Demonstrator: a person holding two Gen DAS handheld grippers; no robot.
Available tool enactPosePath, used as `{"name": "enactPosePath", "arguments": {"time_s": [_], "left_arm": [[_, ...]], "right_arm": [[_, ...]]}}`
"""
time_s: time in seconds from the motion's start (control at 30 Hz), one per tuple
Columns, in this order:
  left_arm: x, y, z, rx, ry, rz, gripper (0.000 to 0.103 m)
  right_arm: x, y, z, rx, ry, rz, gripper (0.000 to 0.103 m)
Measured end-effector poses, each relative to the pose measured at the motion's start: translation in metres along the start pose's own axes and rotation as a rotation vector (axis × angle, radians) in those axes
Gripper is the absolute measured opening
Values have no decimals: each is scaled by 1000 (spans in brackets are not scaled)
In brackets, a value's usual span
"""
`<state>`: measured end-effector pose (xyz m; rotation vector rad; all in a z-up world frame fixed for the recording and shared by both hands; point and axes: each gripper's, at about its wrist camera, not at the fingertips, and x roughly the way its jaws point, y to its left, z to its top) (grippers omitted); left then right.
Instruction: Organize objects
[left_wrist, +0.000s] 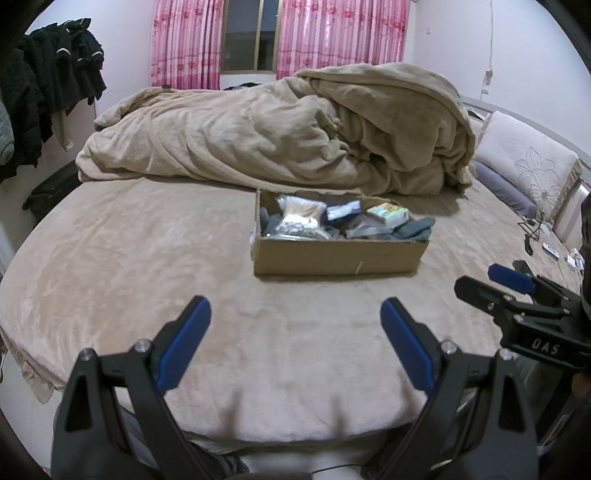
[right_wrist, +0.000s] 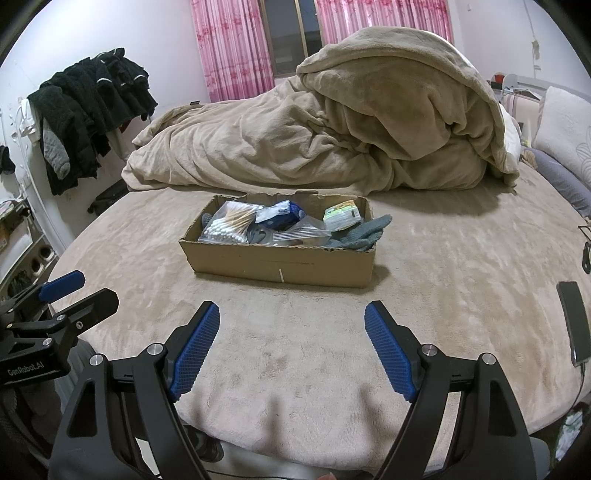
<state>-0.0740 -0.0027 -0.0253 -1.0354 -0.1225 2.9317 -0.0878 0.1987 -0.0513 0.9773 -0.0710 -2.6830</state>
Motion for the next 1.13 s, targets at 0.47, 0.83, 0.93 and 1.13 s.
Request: {"name": "enactPosePath", "arguments": {"time_s": [0.47,0.83,0.93,1.13], "left_arm": [[0,-1,0,-1,-1,0,94],[0,0,0,-1,0,-1,94],[0,-1,-1,0,-1,-1,94],[-1,-3,0,1,-2,-2,94]], "right_arm": [[0,0,0,-1,-1,2,83],[-1,0,0,-1,-1,2,83],[-1,0,-1,-1,0,2,83],[-1,1,0,0,-2,2,83]]}}
